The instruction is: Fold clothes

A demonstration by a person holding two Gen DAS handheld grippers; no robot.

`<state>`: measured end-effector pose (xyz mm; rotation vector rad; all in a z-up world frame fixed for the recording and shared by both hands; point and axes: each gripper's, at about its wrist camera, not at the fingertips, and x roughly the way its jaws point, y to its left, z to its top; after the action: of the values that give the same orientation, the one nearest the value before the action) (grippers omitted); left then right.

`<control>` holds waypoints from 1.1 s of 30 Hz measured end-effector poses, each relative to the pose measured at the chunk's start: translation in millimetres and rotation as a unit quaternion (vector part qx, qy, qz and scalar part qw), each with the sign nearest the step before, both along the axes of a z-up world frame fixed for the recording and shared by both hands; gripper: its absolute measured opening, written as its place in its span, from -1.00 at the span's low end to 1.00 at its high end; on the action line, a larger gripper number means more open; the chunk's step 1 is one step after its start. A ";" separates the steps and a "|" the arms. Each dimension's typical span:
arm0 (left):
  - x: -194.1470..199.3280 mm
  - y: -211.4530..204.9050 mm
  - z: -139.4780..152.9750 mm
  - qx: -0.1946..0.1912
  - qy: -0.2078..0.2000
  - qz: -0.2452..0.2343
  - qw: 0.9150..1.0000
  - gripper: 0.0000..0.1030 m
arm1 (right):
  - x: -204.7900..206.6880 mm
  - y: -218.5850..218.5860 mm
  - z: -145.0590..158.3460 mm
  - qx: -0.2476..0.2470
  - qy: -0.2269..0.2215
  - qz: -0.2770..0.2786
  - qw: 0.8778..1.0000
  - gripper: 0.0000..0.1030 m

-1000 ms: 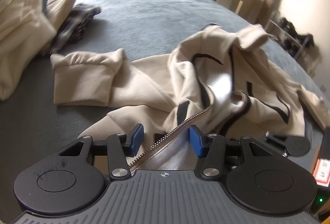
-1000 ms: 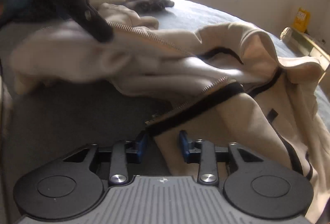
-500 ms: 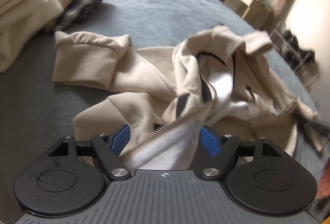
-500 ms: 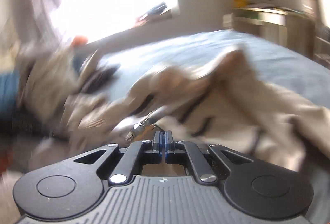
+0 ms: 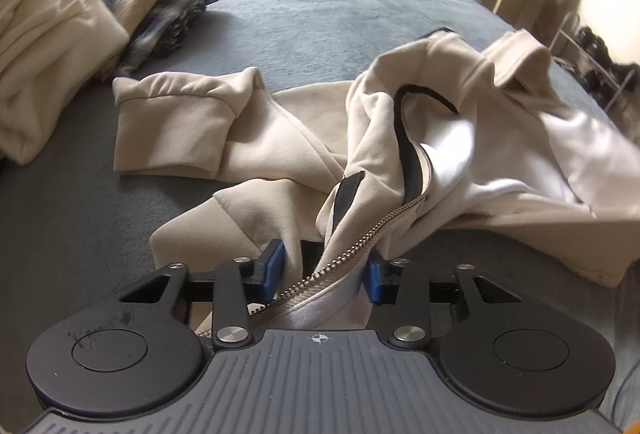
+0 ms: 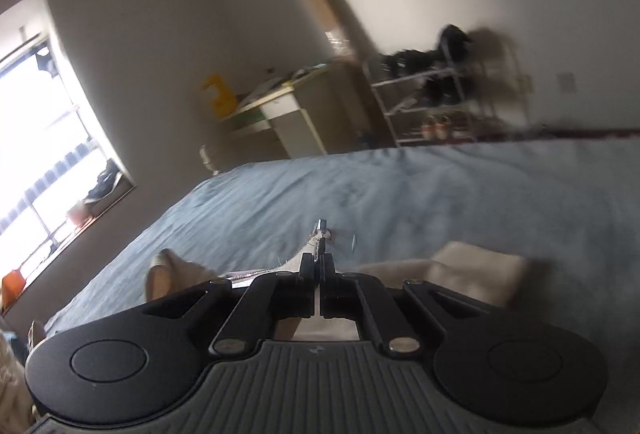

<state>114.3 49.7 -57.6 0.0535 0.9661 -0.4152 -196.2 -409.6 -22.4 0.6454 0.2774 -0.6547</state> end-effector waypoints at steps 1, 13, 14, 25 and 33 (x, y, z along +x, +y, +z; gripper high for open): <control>0.1 0.9 1.2 -0.002 0.000 0.005 1.000 -0.40 | -5.3 0.0 -6.0 0.007 0.002 -0.009 1.000 -0.98; -10.5 33.6 74.4 -0.074 -0.052 0.040 0.995 -0.94 | -43.0 -37.6 13.2 -0.014 -0.010 -0.059 0.998 -0.99; -9.3 37.8 80.4 -0.080 -0.051 0.042 0.995 -0.94 | -46.3 -45.0 20.1 -0.024 -0.007 -0.064 0.998 -0.99; 9.1 89.1 75.1 -0.179 0.072 0.077 0.978 -0.94 | -42.1 -167.3 -11.0 0.033 0.115 -0.105 0.987 -0.97; 13.3 91.9 51.5 -0.111 0.059 0.050 0.991 -0.55 | -23.4 -147.0 -48.5 0.067 0.183 -0.096 0.976 -0.74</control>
<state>127.6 141.6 -6.0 -0.2223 1.0298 -0.4348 -219.5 -556.6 -70.9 0.6837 0.6109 -0.9482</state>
